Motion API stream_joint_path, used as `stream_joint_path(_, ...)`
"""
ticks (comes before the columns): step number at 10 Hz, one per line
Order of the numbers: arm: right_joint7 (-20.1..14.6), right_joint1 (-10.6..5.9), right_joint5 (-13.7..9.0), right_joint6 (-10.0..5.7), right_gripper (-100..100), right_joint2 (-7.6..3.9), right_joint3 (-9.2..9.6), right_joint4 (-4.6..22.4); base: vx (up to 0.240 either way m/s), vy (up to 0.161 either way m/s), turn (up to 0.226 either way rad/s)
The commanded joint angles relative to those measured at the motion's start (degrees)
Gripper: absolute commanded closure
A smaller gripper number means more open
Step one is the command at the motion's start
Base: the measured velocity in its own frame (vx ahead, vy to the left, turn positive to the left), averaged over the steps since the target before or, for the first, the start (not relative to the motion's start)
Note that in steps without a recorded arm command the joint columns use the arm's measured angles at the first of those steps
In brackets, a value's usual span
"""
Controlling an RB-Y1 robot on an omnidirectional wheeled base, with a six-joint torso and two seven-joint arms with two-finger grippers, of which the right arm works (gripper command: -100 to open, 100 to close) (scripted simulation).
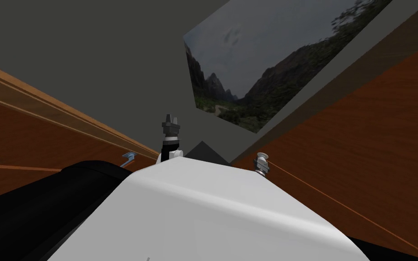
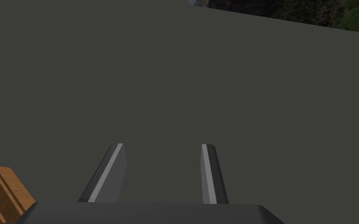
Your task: Pull the door open
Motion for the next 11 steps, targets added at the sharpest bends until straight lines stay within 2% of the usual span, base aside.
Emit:
stream_joint_path(1, -0.7, 0.32, 0.5, 0.03, 100, -0.48, 1.02, -0.6, -0.138, 0.005, 0.057)
stream_joint_path(8, -3.9, 1.85, 3.0, 0.2, 100, -2.76, 5.91, -3.4, -0.214, -0.002, 0.065)
stream_joint_path(9, -4.2, 1.98, 3.3, 0.21, 100, -2.96, 6.34, -3.7, -0.207, 0.016, 0.046)
stream_joint_path(10, -3.8, 1.91, 3.1, 0.42, 100, -2.75, 6.02, -3.6, -0.09, 0.012, 0.014)
stream_joint_path(11, -4.6, 2.5, 3.8, 0.05, 100, -3.31, 7.38, -4.0, -0.161, -0.009, 0.063)
